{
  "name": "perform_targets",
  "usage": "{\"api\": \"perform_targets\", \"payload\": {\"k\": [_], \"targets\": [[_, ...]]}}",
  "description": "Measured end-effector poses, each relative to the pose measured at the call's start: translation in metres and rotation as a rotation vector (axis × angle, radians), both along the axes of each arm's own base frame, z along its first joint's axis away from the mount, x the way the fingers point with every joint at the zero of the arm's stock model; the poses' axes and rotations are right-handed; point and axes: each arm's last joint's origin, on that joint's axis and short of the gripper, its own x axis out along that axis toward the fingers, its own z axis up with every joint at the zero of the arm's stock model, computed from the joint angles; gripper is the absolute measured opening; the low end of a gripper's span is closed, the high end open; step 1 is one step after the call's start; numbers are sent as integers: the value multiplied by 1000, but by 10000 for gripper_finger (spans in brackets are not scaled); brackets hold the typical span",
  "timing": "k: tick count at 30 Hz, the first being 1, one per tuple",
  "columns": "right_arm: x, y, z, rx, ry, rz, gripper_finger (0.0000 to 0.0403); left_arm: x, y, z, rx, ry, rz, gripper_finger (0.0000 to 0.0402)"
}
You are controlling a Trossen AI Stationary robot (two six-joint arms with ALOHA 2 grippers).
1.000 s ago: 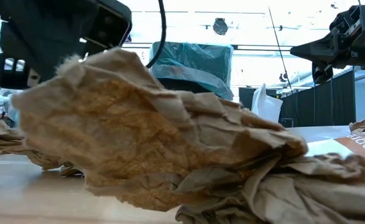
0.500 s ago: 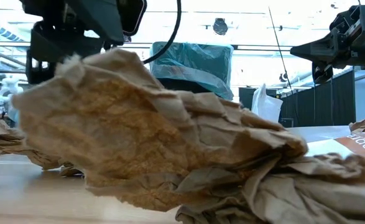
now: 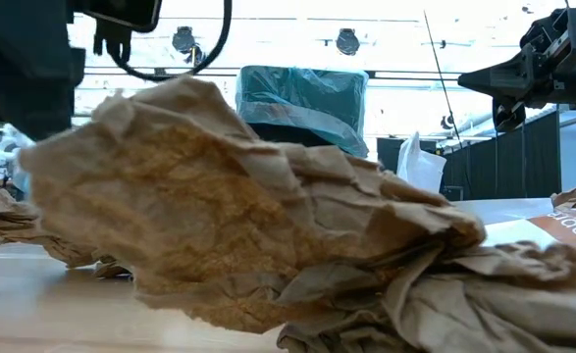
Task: Place trash/remove bag and relplace
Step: Put the brown paper into the trash bin
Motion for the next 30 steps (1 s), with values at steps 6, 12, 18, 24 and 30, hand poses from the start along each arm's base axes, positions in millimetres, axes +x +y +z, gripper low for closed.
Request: {"api": "perform_targets", "payload": {"k": [6,12,18,24,30], "targets": [[0,0,0,0,0,0,0,-3,0,-5,75,44,-51,166],[0,0,0,0,0,0,0,2,-7,-38,129,125,-186,166],[0,0,0,0,0,0,0,0,1,-66,200,318,-170,160],[0,0,0,0,0,1,0,-5,15,-44,318,350,-331,65],[0,0,0,0,-1,0,0,-26,57,6,555,418,-368,12]]}}
